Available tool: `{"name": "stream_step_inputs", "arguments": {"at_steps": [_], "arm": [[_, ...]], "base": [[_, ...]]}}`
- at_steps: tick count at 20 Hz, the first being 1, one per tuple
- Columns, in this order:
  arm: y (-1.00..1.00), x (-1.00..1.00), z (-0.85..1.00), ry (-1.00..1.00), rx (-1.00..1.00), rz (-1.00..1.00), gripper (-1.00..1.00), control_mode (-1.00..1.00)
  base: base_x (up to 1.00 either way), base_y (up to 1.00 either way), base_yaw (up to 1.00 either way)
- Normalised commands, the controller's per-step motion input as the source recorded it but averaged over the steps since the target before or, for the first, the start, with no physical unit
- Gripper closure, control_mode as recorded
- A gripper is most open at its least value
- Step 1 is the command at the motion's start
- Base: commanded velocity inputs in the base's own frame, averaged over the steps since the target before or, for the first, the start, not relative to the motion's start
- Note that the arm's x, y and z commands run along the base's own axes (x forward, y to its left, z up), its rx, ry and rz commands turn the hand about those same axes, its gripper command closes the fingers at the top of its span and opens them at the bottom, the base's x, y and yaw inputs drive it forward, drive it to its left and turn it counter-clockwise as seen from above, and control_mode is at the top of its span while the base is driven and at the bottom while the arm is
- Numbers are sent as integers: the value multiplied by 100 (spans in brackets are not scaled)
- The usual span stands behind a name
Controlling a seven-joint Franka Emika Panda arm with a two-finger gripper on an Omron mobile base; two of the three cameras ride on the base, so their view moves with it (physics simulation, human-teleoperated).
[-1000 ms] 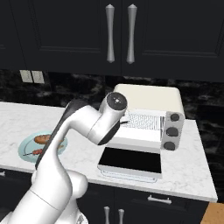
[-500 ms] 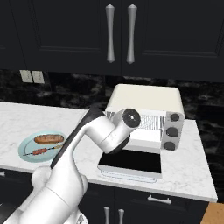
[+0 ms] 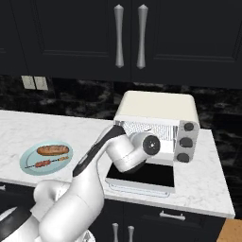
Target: Pick up the kebab skewer and baguette bread, and place them inside the toaster oven. Close the toaster oven door and start by setting the timer.
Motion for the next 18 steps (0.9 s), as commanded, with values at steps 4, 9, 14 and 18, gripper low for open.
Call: {"name": "stream_step_inputs", "arguments": {"at_steps": [4, 9, 14, 18], "arm": [[-35, 45, 0, -4, 0, 9, -100, -100], [-26, 53, -5, -7, 0, 7, -100, -100], [-8, 43, -15, -5, 0, 0, -100, -100], [-2, 23, -36, -6, -3, 0, -100, -100]], "base": [[0, 0, 0], [0, 0, 0], [0, 0, 0], [0, 0, 0]]}}
